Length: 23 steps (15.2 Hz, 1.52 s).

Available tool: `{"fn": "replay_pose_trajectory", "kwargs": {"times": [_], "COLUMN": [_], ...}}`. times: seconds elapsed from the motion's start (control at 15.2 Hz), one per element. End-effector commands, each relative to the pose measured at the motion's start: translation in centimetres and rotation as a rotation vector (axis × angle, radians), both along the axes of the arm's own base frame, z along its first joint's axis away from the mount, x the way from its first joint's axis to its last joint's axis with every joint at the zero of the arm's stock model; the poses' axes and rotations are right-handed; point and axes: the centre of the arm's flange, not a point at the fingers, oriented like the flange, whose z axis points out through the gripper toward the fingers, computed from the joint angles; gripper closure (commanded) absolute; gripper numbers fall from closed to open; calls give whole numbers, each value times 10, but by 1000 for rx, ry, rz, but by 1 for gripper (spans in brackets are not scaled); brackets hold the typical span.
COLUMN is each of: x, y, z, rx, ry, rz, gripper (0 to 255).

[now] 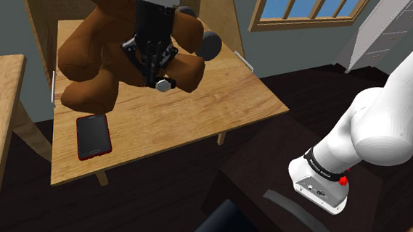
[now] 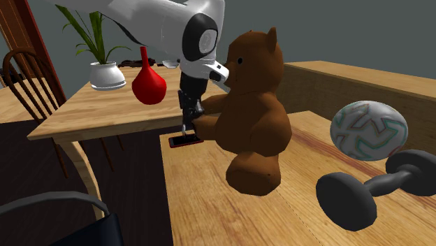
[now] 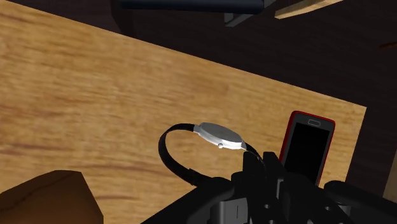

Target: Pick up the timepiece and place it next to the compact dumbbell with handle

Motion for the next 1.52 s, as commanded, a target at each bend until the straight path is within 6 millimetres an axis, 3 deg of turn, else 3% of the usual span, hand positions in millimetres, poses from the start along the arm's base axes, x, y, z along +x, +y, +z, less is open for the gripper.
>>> {"fn": "replay_pose_trajectory", "kwargs": {"times": [0.0,0.53,1.45], "x": [0,0,25], "y": [1,1,-182], "z": [10,52,52], "rx": [0,0,0], "ry": [0,0,0], "rz": [0,0,0], "gripper": [255,255,255]}}
